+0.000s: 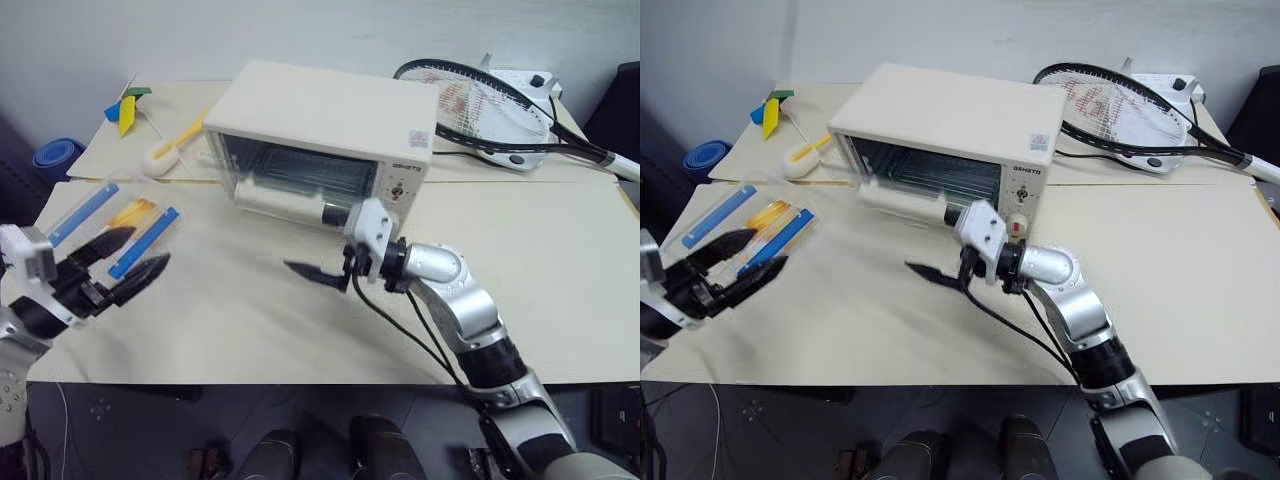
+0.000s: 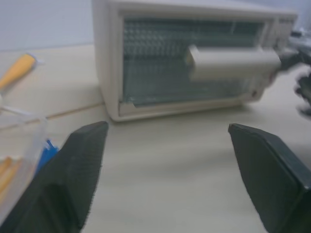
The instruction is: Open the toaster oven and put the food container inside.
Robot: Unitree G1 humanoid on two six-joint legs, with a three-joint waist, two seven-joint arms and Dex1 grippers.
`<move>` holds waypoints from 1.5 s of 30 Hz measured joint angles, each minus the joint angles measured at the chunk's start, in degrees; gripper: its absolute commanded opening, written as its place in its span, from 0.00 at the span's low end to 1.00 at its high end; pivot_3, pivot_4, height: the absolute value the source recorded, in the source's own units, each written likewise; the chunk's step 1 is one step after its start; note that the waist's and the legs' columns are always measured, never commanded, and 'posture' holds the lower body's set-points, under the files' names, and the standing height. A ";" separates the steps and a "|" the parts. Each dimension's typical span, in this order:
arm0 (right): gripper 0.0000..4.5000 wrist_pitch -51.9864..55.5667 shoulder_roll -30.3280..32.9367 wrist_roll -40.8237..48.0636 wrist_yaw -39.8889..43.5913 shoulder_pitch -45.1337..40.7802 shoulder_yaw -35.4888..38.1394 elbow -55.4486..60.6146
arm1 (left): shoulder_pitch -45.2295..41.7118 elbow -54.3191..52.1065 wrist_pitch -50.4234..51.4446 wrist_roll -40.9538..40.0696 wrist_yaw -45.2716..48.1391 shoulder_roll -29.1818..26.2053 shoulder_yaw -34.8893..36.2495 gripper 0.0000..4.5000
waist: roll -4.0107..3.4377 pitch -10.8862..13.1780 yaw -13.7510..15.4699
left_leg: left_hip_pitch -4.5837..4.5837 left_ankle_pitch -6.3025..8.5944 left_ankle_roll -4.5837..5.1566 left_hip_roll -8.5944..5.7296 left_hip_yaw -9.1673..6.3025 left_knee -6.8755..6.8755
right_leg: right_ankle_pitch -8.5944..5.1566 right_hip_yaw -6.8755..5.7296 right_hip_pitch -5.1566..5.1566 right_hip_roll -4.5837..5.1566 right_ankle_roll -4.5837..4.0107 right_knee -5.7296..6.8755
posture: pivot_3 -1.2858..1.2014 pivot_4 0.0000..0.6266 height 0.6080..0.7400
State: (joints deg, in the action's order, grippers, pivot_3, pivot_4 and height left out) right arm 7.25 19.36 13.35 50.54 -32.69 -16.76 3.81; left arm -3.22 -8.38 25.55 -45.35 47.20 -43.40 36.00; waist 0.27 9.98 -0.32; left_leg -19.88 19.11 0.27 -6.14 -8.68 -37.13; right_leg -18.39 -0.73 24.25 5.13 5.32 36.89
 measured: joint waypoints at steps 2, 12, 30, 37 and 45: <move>1.00 -2.24 0.45 -1.32 1.12 0.50 -0.82 -0.03 | -3.27 2.25 0.61 -1.08 0.06 -1.03 0.87 0.61 | 0.00 0.00 -0.39 | -0.36 -0.01 -0.02 -0.02 0.05 -0.15 | 0.03 0.02 0.37 0.00 0.00 0.12 | 0.52 0.24 1.00; 1.00 -7.52 0.40 -5.14 1.40 2.73 -1.30 -0.19 | -32.53 29.21 -8.73 12.33 5.96 -1.75 -16.45 0.01 | 0.13 -0.05 -1.13 | -0.41 -0.03 -0.05 -0.07 -0.01 -0.28 | 0.09 -0.11 0.36 0.00 0.01 0.16 | 0.52 0.24 1.00; 1.00 -6.25 13.30 3.44 2.33 34.85 12.42 15.85 | -34.31 40.41 -18.21 23.96 21.87 -0.14 -28.09 0.01 | 0.19 -0.04 -0.99 | -0.45 -0.01 -0.03 -0.11 0.01 -0.77 | 0.10 0.06 0.34 0.00 0.04 0.54 | 0.52 0.24 1.00; 1.00 -13.14 10.75 9.83 1.19 37.06 22.44 15.38 | -23.15 30.41 -17.80 24.89 11.48 4.98 -27.01 0.01 | 0.20 -0.04 -0.68 | -0.40 -0.01 -0.04 -0.06 0.03 -0.76 | 0.12 0.13 0.31 -0.03 0.06 0.56 | 0.52 0.24 1.00; 1.00 -13.40 7.60 14.42 3.79 27.23 20.77 10.26 | -5.60 12.30 -12.31 20.55 1.79 6.80 -18.51 0.09 | 0.18 -0.02 -0.77 | -0.39 0.01 -0.05 -0.02 0.05 -0.71 | 0.12 0.17 0.31 -0.05 0.06 0.52 | 0.52 0.24 1.00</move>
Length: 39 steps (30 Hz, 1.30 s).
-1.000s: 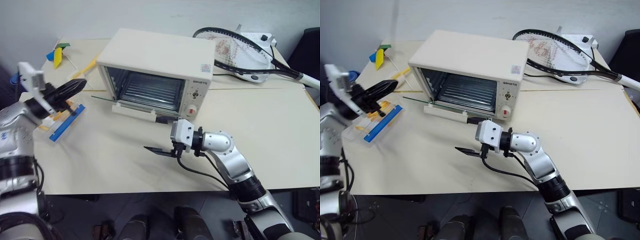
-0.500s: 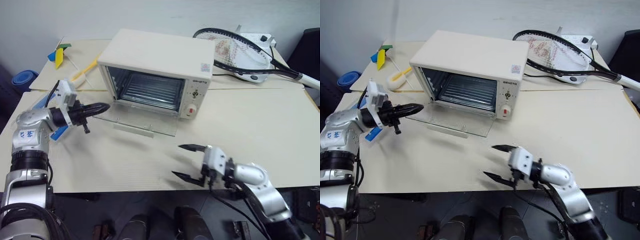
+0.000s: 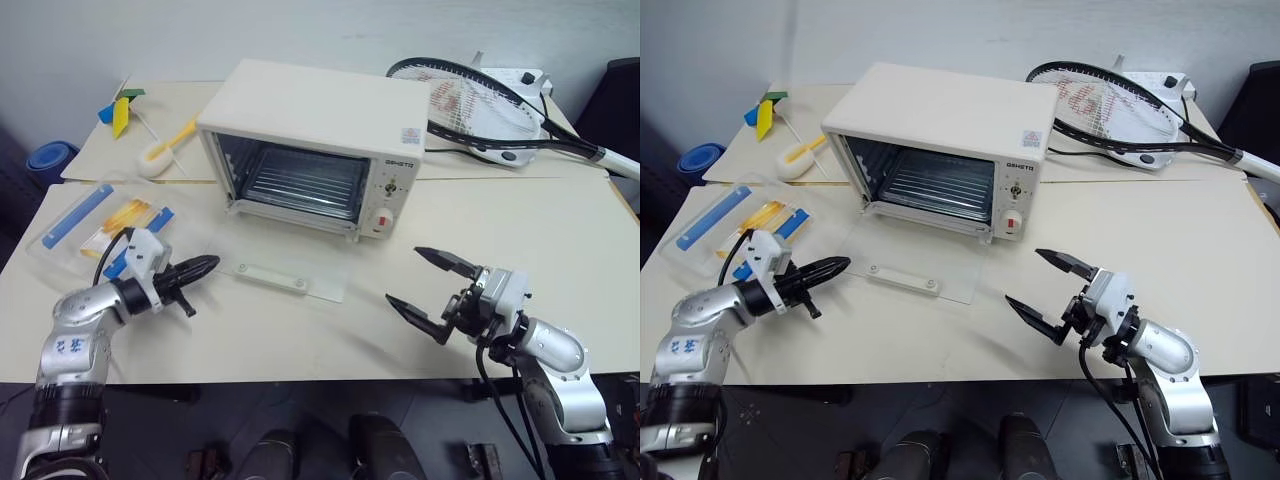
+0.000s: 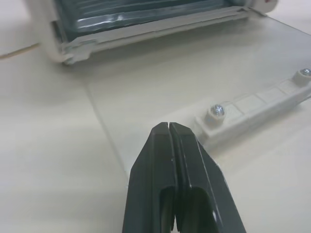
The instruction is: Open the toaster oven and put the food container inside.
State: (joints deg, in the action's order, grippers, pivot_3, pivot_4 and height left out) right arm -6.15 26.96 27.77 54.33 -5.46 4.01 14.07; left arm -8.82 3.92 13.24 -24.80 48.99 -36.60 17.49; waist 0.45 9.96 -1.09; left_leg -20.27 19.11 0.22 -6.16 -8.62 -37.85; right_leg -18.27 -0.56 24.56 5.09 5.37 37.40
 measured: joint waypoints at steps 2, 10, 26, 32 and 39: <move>1.00 0.29 -0.98 1.38 1.26 -2.20 -1.35 -1.01 | 6.21 -6.32 3.11 -4.35 -3.06 1.35 6.15 0.20 | 0.01 0.00 0.05 | 0.00 0.01 0.01 0.01 -0.02 0.01 | 0.00 0.00 0.00 0.00 0.00 -0.03 | 0.52 0.24 1.00; 1.00 -0.27 -4.41 2.88 4.96 -6.73 -4.41 -3.08 | 30.54 -23.37 13.71 -20.24 -18.48 11.54 33.07 0.70 | 0.01 0.02 0.49 | 0.08 0.13 0.09 0.09 0.11 -0.01 | 0.00 0.09 -0.17 -0.10 0.00 -0.29 | 0.52 0.24 1.00; 1.00 -5.27 -6.42 1.63 11.16 -12.01 -7.25 -10.71 | 5.77 -12.53 41.39 -38.91 -64.88 -5.17 36.22 0.99 | 0.08 -0.04 2.11 | 0.14 0.18 0.03 0.07 0.02 -0.01 | 0.10 0.94 -0.16 -0.61 0.08 -0.31 | 0.52 0.24 1.00; 1.00 -5.35 -7.16 0.74 10.77 -11.84 -7.91 -10.97 | -6.64 0.46 45.01 -34.27 -68.09 -8.14 29.00 0.99 | 0.11 -0.05 0.79 | 0.06 0.18 -0.01 0.10 0.04 -0.04 | 0.10 0.94 -0.01 -0.64 0.08 -0.19 | 0.52 0.24 1.00; 1.00 -5.69 -7.23 -0.06 9.47 -10.85 -8.04 -9.55 | -15.41 15.62 44.54 -25.55 -62.19 -11.64 22.05 0.87 | 0.11 -0.05 0.81 | 0.06 0.18 -0.03 0.07 0.03 -0.10 | 0.10 0.94 0.03 -0.63 0.08 -0.04 | 0.52 0.24 1.00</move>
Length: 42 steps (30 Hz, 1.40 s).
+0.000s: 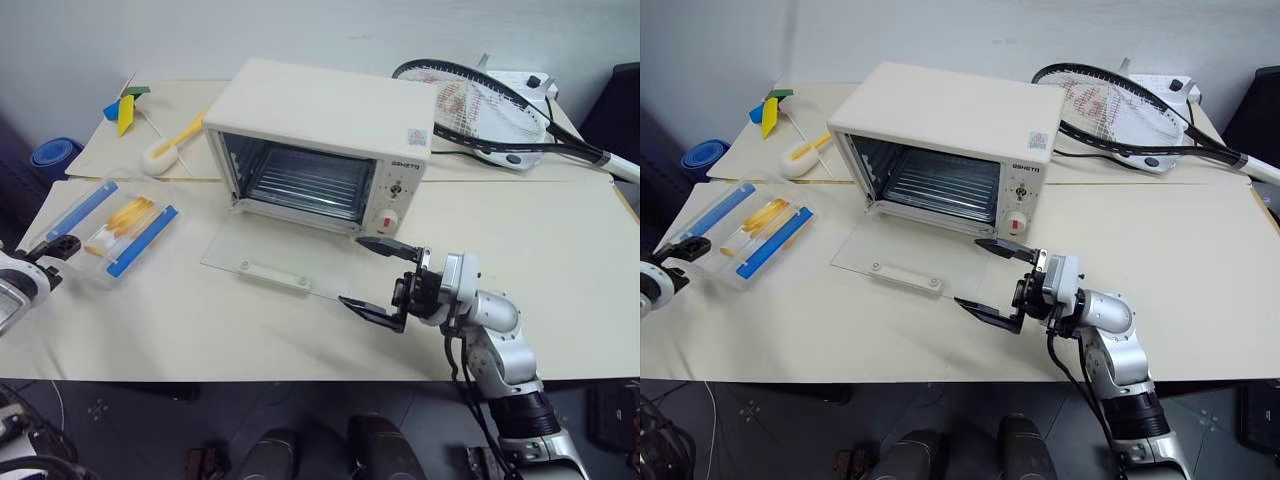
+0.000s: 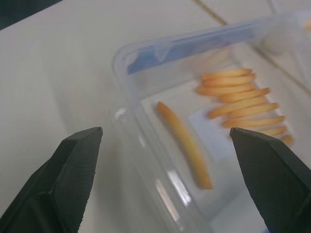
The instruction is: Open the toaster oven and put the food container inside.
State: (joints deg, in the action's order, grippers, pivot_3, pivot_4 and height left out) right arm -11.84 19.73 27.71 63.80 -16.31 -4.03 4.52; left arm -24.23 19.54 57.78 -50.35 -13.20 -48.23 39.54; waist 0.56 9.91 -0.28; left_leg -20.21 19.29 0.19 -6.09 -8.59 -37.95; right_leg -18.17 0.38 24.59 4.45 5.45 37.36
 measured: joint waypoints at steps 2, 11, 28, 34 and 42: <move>1.00 -0.30 0.00 -0.24 -0.51 0.09 0.00 0.01 | -0.57 1.85 -0.31 1.51 1.06 -0.32 -0.37 0.74 | 0.00 0.00 -0.01 | 0.00 0.00 0.00 0.00 0.00 0.00 | 0.00 0.01 0.03 0.00 0.00 0.04 | 0.52 0.24 1.00; 1.00 -1.28 -0.01 -2.01 -3.22 0.80 -0.01 0.30 | -4.88 10.98 -1.41 8.60 8.22 -5.04 -1.01 0.17 | 0.01 -0.01 0.04 | -0.01 0.00 -0.01 -0.01 -0.01 -0.01 | 0.00 -0.01 0.04 0.01 0.00 0.06 | 0.52 0.24 1.00; 1.00 -1.75 2.81 -3.00 -4.64 3.01 0.94 1.25 | -21.73 2.85 6.74 15.63 42.59 -13.11 -26.49 0.03 | 0.11 0.00 0.48 | -0.13 -0.01 0.03 -0.10 -0.12 -0.10 | 0.00 -0.01 0.03 0.07 0.00 0.12 | 0.52 0.24 1.00; 1.00 -1.73 3.27 -3.80 -6.43 6.34 1.51 4.11 | -29.60 -0.62 9.21 16.88 42.21 -1.23 -32.96 0.03 | 0.11 0.01 -0.36 | -0.15 -0.01 0.01 -0.06 0.00 -0.11 | 0.00 0.04 0.17 0.02 0.00 0.29 | 0.52 0.24 1.00; 1.00 -1.73 3.38 -5.09 -9.86 9.54 1.94 7.43 | -33.42 4.65 4.51 23.88 42.38 5.99 -39.48 0.31 | 0.12 0.01 -1.30 | -0.21 -0.03 -0.05 -0.09 0.00 -0.12 | 0.00 0.16 0.48 -0.02 0.00 0.36 | 0.52 0.24 1.00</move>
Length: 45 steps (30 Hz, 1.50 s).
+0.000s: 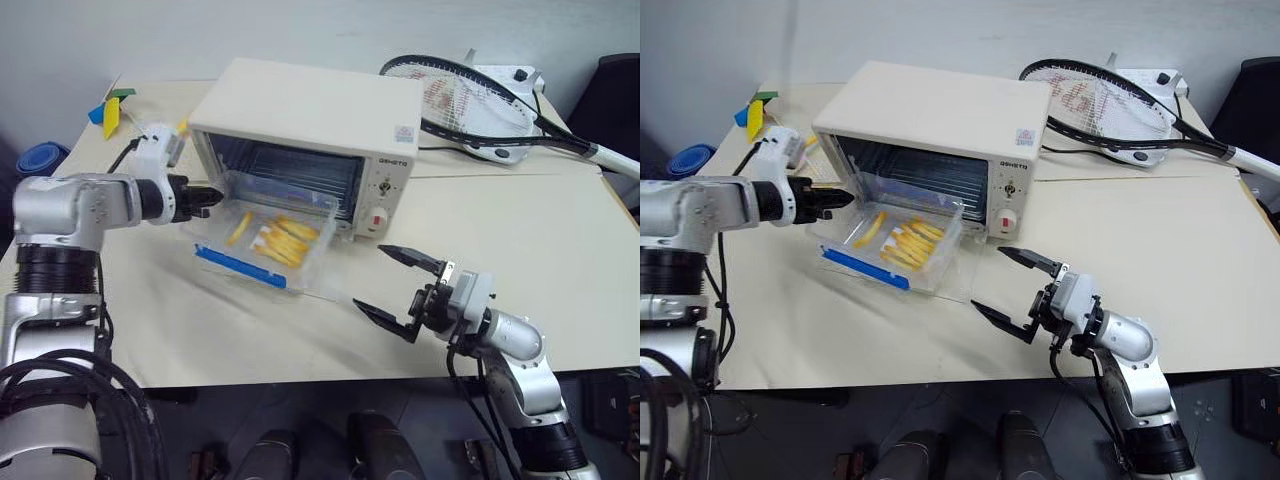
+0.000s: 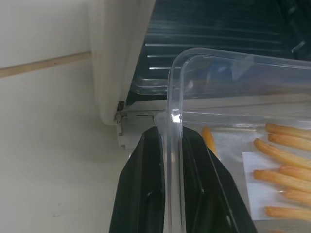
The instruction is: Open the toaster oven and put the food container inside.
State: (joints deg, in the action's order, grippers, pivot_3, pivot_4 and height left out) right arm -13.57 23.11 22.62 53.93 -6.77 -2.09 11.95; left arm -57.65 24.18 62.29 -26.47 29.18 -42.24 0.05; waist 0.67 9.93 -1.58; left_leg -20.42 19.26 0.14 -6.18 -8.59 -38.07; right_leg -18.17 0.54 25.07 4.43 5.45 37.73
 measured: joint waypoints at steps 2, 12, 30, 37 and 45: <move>1.00 0.00 0.00 -0.15 -0.96 0.95 0.07 0.95 | -1.06 1.67 -1.02 0.52 0.32 1.26 0.71 0.44 | 0.00 0.00 0.14 | -0.02 0.00 0.00 -0.02 -0.01 -0.01 | 0.00 0.00 0.00 0.02 0.00 0.01 | 0.52 0.24 1.00; 1.00 9.89 2.74 1.41 -5.71 1.39 -0.27 9.05 | 5.76 3.77 -15.11 0.20 19.80 -9.06 6.41 0.71 | -0.03 0.00 -0.42 | -0.06 0.02 -0.07 -0.02 0.01 0.10 | -0.01 0.13 0.41 -0.04 -0.01 0.11 | 0.52 0.24 1.00; 0.01 27.83 -5.92 -9.21 -13.48 -10.33 -18.31 4.32 | 24.22 6.48 -50.48 6.01 48.60 -5.83 4.82 0.00 | 0.03 -0.03 1.53 | -0.18 0.05 0.03 -0.10 -0.11 -0.11 | 0.02 0.03 0.33 0.03 -0.06 0.10 | 0.52 0.24 1.00; 0.01 28.15 -7.71 -12.13 -16.49 -13.36 -17.17 -0.40 | 21.19 4.98 -49.26 6.75 42.05 1.17 3.51 0.00 | 0.04 -0.04 1.09 | -0.19 0.05 0.01 -0.09 -0.11 -0.13 | 0.02 0.01 0.38 0.02 -0.06 0.14 | 0.52 0.24 1.00; 0.01 22.86 -9.48 -15.34 -21.98 -23.28 -10.72 -13.33 | 17.26 6.26 -50.64 7.10 28.94 10.19 5.34 0.00 | 0.05 -0.05 0.28 | -0.19 0.04 -0.01 -0.10 -0.10 -0.16 | 0.02 0.00 0.39 0.02 -0.06 0.19 | 0.52 0.24 1.00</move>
State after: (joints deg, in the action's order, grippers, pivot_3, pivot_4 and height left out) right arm 9.29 13.63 7.28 31.95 -30.05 -12.80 -1.39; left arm -40.39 30.44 11.66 -19.37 58.12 -32.05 5.39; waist 0.72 9.88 -1.30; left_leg -20.61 19.30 0.13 -6.28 -8.69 -38.23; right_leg -18.15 0.54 25.46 4.45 5.39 37.92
